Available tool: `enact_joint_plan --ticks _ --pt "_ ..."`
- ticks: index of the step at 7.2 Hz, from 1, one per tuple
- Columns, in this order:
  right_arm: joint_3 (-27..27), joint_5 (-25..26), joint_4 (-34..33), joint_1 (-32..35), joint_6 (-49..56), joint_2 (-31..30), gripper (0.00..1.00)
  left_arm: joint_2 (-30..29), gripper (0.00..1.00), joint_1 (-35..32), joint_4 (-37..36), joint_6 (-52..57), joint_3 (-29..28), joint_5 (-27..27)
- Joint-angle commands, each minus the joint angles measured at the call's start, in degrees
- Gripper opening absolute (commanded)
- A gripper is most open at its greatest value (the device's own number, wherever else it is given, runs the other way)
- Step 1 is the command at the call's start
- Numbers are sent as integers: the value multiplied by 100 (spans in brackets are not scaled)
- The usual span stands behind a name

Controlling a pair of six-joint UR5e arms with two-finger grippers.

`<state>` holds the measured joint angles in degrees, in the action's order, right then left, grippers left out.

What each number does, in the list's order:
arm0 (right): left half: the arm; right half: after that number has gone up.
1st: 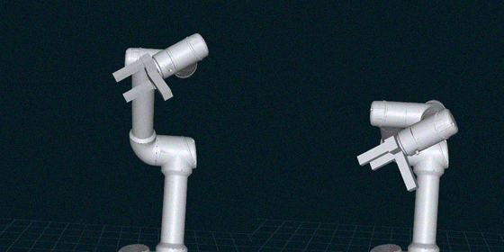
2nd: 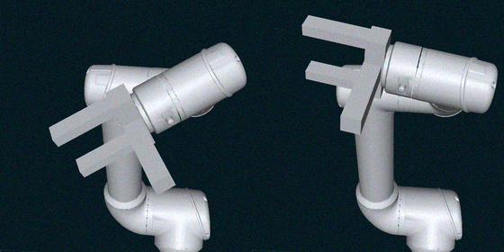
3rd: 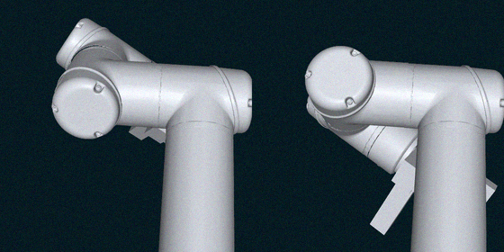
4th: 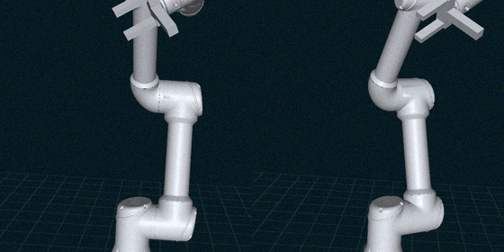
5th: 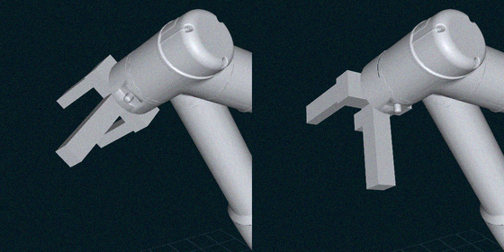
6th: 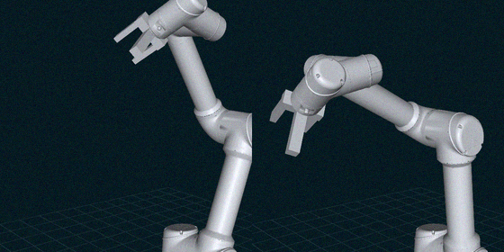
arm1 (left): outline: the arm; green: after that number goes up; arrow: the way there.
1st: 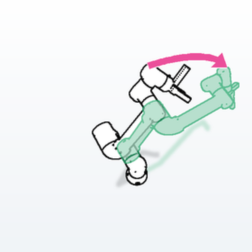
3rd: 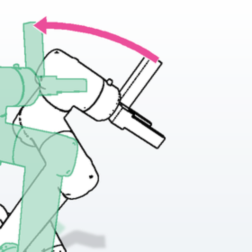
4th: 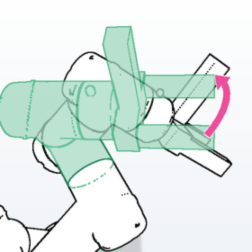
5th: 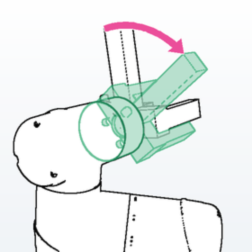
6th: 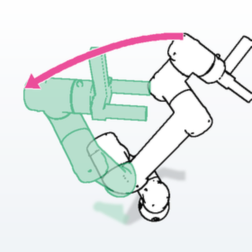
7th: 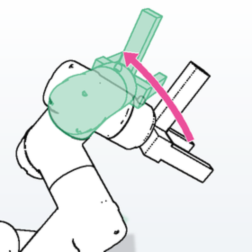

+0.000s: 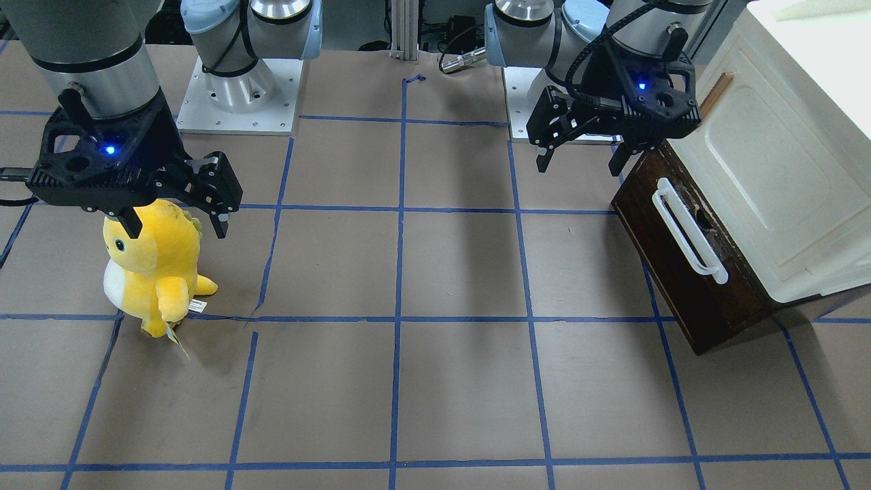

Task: Pull drawer sideways
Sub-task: 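Move the left gripper down toward the white drawer handle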

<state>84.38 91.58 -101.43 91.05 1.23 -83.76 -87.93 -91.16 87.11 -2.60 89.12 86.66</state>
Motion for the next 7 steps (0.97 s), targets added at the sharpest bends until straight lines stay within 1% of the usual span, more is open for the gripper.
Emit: enact_joint_plan --ticks 1,2,4,7 --pt "0 0 0 0 0 0 100 13 100 -15 164 -29 -8 9" --pt "0 0 0 0 0 0 100 48 100 -15 314 -30 -43 9" --pt "0 0 0 0 0 0 100 74 100 -15 315 -30 -44 193" --pt "0 0 0 0 0 0 100 74 100 2 298 -30 -26 202"
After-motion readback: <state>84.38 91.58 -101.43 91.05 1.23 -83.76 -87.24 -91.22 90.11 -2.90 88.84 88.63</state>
